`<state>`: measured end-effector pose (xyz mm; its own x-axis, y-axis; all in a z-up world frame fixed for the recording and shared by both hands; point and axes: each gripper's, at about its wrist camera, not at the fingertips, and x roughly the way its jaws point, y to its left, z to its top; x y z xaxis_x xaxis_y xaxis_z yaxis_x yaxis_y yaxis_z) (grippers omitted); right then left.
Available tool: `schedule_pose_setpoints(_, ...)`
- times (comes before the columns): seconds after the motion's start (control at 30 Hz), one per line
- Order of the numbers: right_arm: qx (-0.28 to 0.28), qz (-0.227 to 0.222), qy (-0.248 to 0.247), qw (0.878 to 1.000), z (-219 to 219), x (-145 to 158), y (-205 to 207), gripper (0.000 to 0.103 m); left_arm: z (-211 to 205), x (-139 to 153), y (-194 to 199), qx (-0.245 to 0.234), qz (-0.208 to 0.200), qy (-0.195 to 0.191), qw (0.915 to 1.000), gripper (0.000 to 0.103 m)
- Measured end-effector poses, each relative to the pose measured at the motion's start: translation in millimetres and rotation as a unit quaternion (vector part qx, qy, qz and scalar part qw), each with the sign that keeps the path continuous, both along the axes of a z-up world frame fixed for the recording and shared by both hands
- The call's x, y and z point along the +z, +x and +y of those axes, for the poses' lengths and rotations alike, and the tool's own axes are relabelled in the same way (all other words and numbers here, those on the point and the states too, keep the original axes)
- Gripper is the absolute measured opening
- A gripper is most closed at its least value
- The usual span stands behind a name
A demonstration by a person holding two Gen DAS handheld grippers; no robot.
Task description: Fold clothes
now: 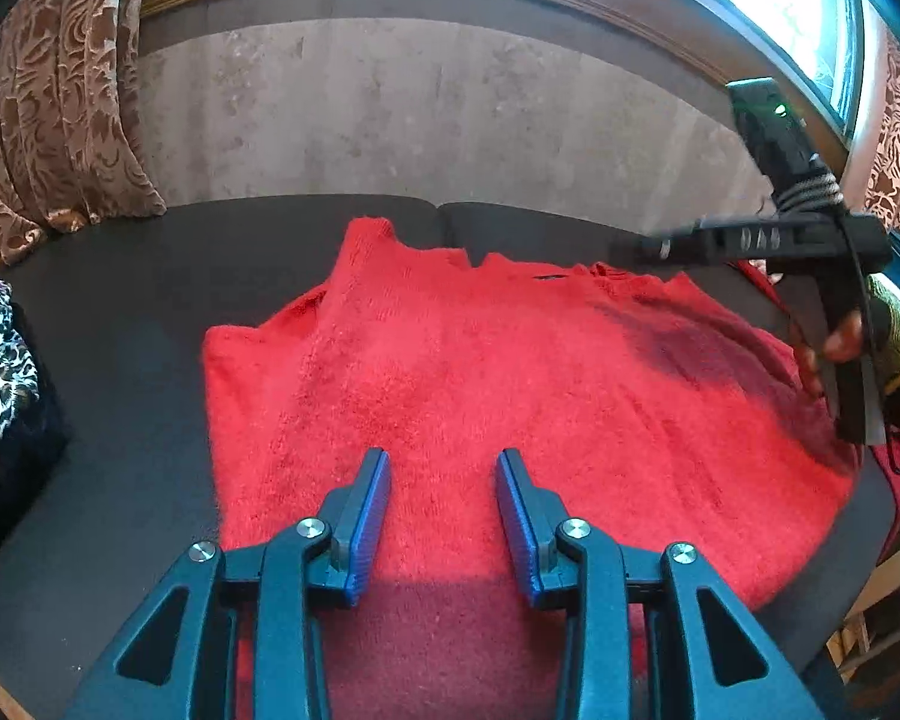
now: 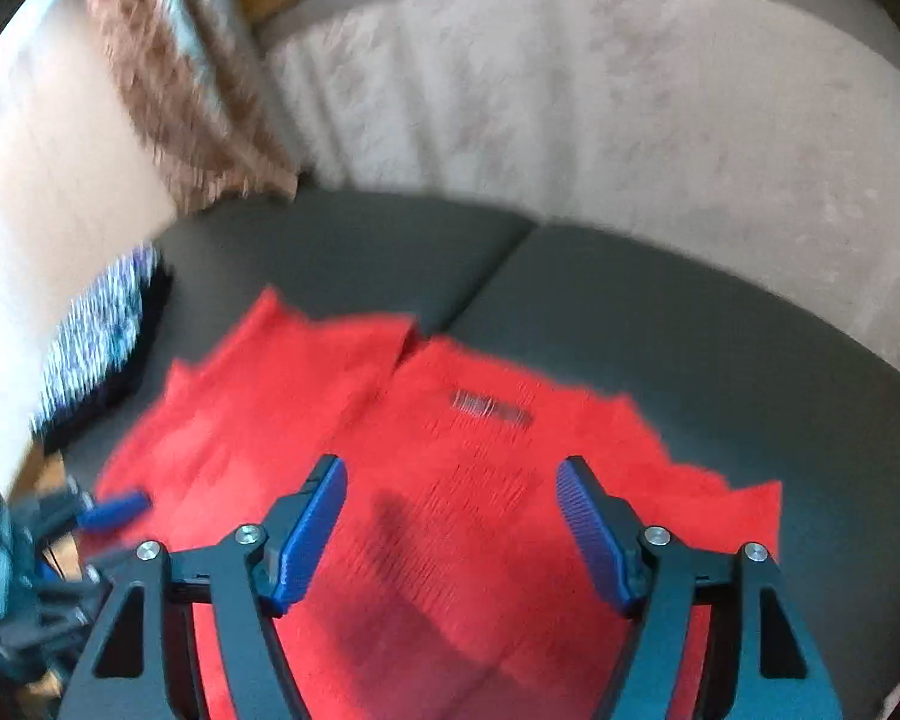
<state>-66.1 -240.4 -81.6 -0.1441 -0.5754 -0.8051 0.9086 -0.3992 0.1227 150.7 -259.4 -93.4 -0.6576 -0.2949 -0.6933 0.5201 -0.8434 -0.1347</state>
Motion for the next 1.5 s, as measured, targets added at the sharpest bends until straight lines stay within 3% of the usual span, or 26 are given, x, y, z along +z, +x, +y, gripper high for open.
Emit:
schedule_pose_setpoints(0.07, 0.006, 0.007, 0.035, 0.999, -7.8, -15.8, 7.2, 0.06, 3.0, -0.8, 1.1, -0.004, -0.006, -0.005, 1.0, 0.037)
schedule_pose_setpoints(0.1, 0.009, 0.005, 0.046, 0.999, -11.9, -25.0, 10.1, 0.03, 4.2, -0.7, 2.3, -0.005, -0.008, -0.009, 0.9999, 0.037)
schedule_pose_setpoints(0.13, 0.013, 0.003, 0.057, 0.998, -15.9, -34.2, 13.0, 0.017, 4.8, -0.4, 3.5, -0.005, -0.009, -0.013, 0.9999, 0.037)
schedule_pose_setpoints(0.23, 0.0, 0.019, 0.025, 1.0, -13.3, -28.4, 17.6, 0.008, 3.8, 2.6, 10.8, -0.002, 0.0, -0.015, 0.9999, 0.037)
schedule_pose_setpoints(0.33, -0.009, 0.042, -0.006, 0.999, -14.6, -13.6, 16.0, 0.007, 1.5, 0.8, 11.1, 0.001, -0.004, -0.017, 0.9998, 0.037)
schedule_pose_setpoints(0.4, -0.01, 0.051, 0.0, 0.999, -21.3, -14.5, 11.1, 0.007, 0.7, -2.5, 8.2, 0.001, -0.013, -0.021, 0.9997, 0.037)
schedule_pose_setpoints(0.57, -0.018, 0.069, 0.034, 0.997, -35.5, -47.8, 1.4, 0.007, 1.3, -1.7, 6.6, 0.003, -0.011, -0.014, 0.9998, 0.037)
schedule_pose_setpoints(0.73, -0.023, 0.051, 0.015, 0.998, -30.0, -49.3, -1.5, 0.01, -3.1, 26.2, -15.0, -0.028, 0.035, -0.021, 0.9988, 0.037)
schedule_pose_setpoints(0.83, -0.031, 0.019, -0.007, 0.999, -23.4, -51.0, -10.1, 0.01, -12.2, 31.8, -51.2, -0.057, 0.026, -0.033, 0.9975, 0.038)
schedule_pose_setpoints(0.93, -0.035, -0.01, -0.024, 0.999, -20.8, -52.7, -18.2, 0.01, -26.6, 21.0, -90.2, -0.084, -0.009, -0.042, 0.9955, 0.038)
schedule_pose_setpoints(1.0, -0.038, -0.027, -0.036, 0.998, -16.6, -54.4, -21.2, 0.01, -43.5, 6.5, -108.6, -0.066, -0.047, -0.058, 0.995, 0.038)
schedule_pose_setpoints(1.07, -0.041, -0.049, -0.052, 0.997, -12.1, -57.1, -25.9, 0.01, -72.0, -17.9, -106.7, -0.012, -0.079, -0.037, 0.9962, 0.044)
schedule_pose_setpoints(1.17, -0.053, -0.112, -0.083, 0.989, -1.2, -62.4, -39.3, 0.01, -84.0, -23.5, -96.0, 0.015, -0.069, -0.02, 0.9973, 0.044)
schedule_pose_setpoints(1.27, -0.055, -0.137, -0.096, 0.984, 3.5, -66.1, -43.9, 0.01, -88.8, -23.2, -87.3, 0.029, -0.057, -0.011, 0.9979, 0.044)
schedule_pose_setpoints(1.37, -0.056, -0.117, -0.087, 0.988, 3.7, -62.2, -35.9, 0.011, -80.3, -14.0, -87.4, 0.031, -0.061, -0.025, 0.9974, 0.043)
schedule_pose_setpoints(1.5, -0.029, -0.089, -0.092, 0.991, 17.3, -34.2, -18.1, 0.037, -48.4, 7.4, -88.9, -0.006, -0.038, -0.05, 0.998, 0.043)
